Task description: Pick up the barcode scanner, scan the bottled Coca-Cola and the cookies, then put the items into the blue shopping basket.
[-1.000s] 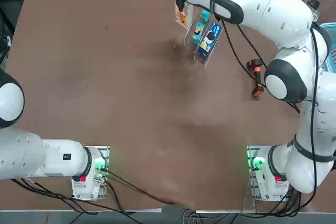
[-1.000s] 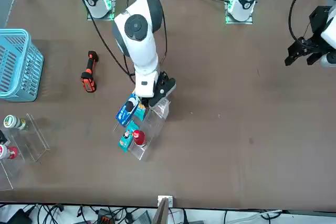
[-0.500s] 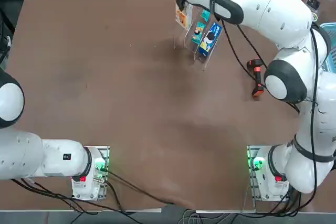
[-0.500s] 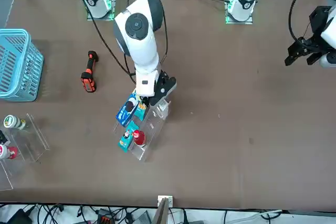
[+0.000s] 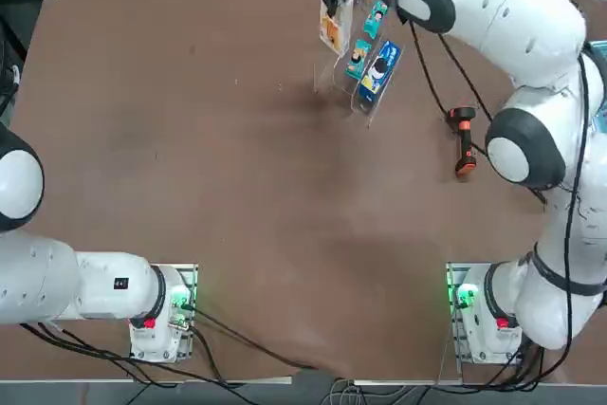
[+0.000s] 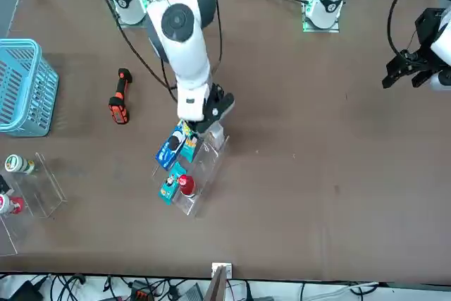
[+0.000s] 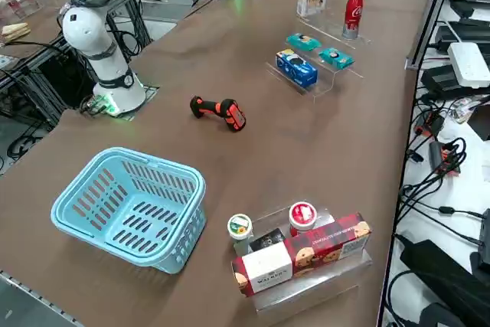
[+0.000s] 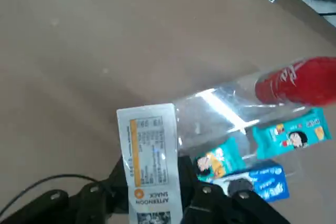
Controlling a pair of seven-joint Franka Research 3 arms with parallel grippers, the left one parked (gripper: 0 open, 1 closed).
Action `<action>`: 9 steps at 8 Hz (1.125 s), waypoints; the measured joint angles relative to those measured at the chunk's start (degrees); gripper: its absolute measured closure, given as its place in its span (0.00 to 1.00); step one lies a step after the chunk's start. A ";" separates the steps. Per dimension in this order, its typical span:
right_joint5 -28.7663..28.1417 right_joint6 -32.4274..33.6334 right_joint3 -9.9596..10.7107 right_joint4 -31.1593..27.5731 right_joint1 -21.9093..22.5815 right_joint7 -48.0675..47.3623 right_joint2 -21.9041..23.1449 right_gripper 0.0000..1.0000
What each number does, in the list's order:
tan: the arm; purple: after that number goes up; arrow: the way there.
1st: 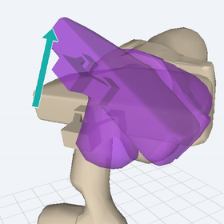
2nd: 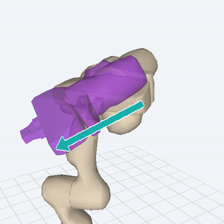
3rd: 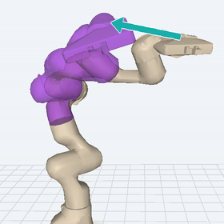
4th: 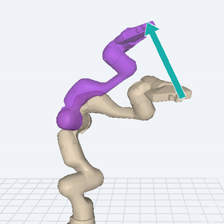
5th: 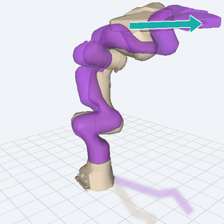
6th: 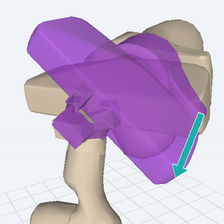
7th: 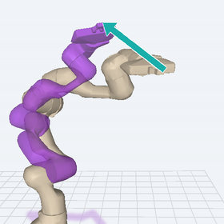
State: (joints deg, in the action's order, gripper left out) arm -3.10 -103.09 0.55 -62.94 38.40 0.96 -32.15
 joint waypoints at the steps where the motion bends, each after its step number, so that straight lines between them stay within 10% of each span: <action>1: -1.09 4.41 0.02 0.24 -0.07 -0.20 2.82 0.64; 5: -1.37 26.30 0.41 -2.26 -5.86 0.06 12.98 0.64; 9: 2.43 28.75 1.16 -20.53 -21.25 9.43 23.05 0.67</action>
State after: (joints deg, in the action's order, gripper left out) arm -0.68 -74.34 1.71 -83.47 17.15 10.39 -9.10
